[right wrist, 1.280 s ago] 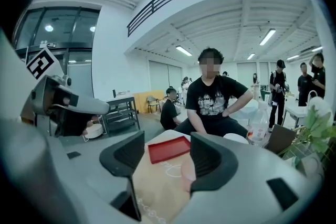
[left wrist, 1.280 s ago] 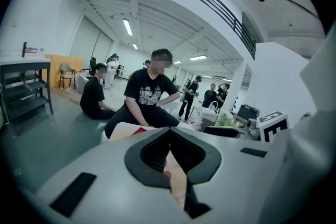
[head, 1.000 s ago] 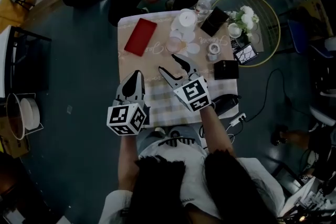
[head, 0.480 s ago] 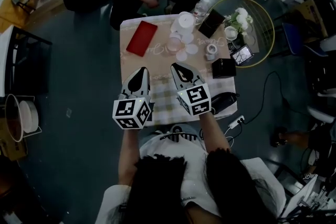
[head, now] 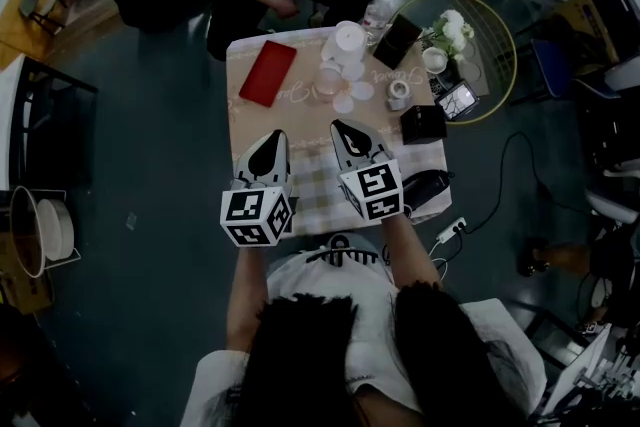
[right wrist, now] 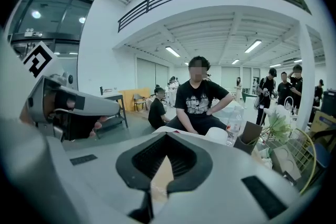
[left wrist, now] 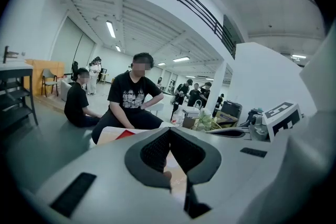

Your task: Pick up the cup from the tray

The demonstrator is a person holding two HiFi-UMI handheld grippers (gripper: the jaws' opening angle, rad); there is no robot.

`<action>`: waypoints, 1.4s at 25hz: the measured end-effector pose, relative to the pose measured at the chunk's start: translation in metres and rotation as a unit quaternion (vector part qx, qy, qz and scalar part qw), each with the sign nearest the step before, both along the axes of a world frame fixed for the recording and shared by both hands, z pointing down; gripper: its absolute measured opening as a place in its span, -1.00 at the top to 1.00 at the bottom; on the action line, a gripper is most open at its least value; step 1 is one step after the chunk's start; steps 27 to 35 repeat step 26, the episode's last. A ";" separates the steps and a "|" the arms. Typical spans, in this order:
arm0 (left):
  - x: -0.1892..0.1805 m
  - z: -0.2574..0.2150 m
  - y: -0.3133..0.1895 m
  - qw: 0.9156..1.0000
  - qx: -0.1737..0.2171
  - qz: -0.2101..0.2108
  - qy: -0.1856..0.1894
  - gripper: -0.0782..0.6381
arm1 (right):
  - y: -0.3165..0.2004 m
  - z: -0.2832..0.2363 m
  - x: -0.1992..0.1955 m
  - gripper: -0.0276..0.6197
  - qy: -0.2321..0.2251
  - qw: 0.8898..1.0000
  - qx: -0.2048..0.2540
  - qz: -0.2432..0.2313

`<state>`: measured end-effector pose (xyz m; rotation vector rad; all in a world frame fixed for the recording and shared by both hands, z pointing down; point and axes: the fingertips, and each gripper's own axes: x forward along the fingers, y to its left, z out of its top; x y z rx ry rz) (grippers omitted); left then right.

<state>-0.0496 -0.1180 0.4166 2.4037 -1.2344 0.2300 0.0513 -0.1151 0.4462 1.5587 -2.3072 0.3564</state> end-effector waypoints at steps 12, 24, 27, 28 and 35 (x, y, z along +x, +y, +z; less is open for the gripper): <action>-0.007 -0.001 0.004 1.000 0.001 -0.005 0.005 0.76 | 0.010 -0.002 -0.006 0.90 0.010 1.000 0.002 -0.001; -0.010 0.004 0.010 1.000 -0.004 0.004 0.004 0.76 | 0.013 0.001 -0.009 0.90 0.021 1.000 0.002 0.001; -0.011 0.004 0.010 1.000 -0.004 0.004 0.005 0.76 | 0.013 0.001 -0.010 0.90 0.022 1.000 0.002 0.001; -0.011 0.004 0.010 1.000 -0.004 0.004 0.005 0.76 | 0.013 0.001 -0.010 0.90 0.022 1.000 0.002 0.001; -0.011 0.004 0.010 1.000 -0.004 0.004 0.005 0.76 | 0.013 0.001 -0.010 0.90 0.022 1.000 0.002 0.001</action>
